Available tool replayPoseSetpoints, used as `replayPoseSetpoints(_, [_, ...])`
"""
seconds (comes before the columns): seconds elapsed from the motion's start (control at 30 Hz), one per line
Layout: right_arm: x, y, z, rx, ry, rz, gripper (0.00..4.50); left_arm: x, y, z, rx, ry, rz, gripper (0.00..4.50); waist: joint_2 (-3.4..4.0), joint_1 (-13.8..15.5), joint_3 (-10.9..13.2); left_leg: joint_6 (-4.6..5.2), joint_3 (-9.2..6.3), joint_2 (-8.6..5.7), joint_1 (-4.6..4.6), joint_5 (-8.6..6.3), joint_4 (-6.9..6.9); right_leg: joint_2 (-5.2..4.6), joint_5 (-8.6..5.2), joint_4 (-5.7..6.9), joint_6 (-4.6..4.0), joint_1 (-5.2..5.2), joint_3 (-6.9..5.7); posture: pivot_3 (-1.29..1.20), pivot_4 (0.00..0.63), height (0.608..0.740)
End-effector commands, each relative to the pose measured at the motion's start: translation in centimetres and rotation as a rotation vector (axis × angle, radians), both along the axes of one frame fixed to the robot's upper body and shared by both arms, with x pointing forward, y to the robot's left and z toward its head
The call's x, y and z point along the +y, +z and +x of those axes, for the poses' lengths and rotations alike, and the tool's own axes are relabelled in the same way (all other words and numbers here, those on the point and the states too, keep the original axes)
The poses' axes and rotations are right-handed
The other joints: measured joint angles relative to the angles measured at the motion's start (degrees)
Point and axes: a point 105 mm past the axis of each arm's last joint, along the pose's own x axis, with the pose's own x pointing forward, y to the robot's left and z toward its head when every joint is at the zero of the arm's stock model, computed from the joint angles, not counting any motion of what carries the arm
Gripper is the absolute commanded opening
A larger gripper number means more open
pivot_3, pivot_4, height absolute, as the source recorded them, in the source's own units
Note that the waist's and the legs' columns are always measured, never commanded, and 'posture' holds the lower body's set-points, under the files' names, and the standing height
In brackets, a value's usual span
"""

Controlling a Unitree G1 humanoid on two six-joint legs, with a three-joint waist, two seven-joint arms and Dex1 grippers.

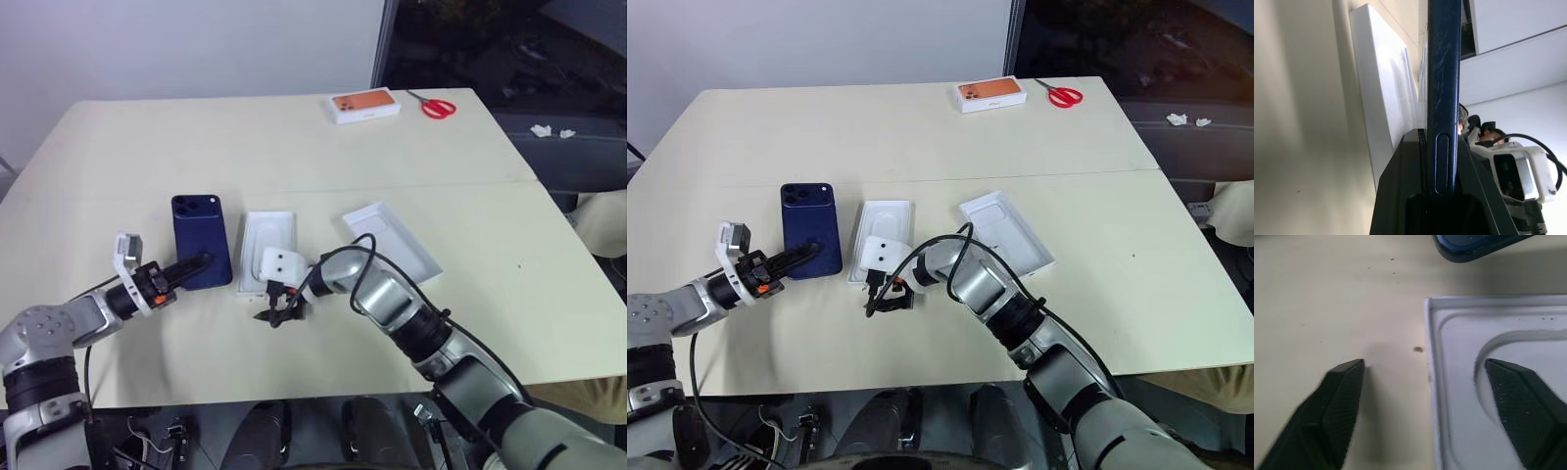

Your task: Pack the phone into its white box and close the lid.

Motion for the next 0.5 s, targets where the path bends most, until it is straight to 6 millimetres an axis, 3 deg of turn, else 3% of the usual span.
replayPoseSetpoints(0.03, [0.1, 2.8, -0.7, 0.004, 0.043, 0.08, 3.9, -0.1, 1.7, 0.0, -0.07, -0.012, -0.02, 0.0, -0.01, -0.06, 0.01, 0.0, 0.0, 0.0, -0.01, 0.0, -0.01, 0.0, 0.0, 0.0, 0.0, 0.0, 0.0, 0.0, 0.15, 0.74])
replayPoseSetpoints(0.2, [-0.6, 6.0, -0.3, 0.012, 0.036, 0.167, 3.9, -0.1, 1.8, 0.2, -0.072, -0.014, -0.023, 0.0, -0.01, -0.27, 0.01, 0.02, 0.0, 0.01, -0.02, -0.01, -0.05, 0.01, 0.0, 0.01, 0.0, -0.01, 0.01, 0.0, 0.15, 0.74])
replayPoseSetpoints(0.37, [-1.6, 7.4, 1.4, 0.026, -0.028, 0.23, 3.9, -1.2, 2.5, 0.6, -0.081, -0.048, -0.046, 0.0, -0.01, -0.08, 0.01, 0.02, 0.0, 0.01, -0.02, -0.01, -0.04, 0.0, 0.0, 0.0, 0.0, 0.0, 0.0, 0.0, 0.15, 0.74])
replayPoseSetpoints(0.47, [-2.8, 7.1, 3.2, 0.007, -0.115, 0.225, 3.13, -2.9, 2.1, 0.9, -0.034, -0.089, -0.081, 0.0, -0.02, 0.48, 0.01, 0.03, -0.01, -0.02, -0.02, -0.02, 0.02, -0.03, 0.0, -0.03, 0.0, 0.01, -0.02, 0.0, 0.15, 0.74])
replayPoseSetpoints(0.5, [-3.4, 6.9, 3.6, 0.002, -0.134, 0.217, 2.67, -3.5, 1.6, 1.1, -0.016, -0.099, -0.058, 0.0, -0.02, 0.7, 0.01, 0.03, 0.0, -0.04, -0.02, -0.02, 0.04, -0.04, 0.0, -0.03, 0.0, 0.02, -0.01, 0.0, 0.15, 0.74])
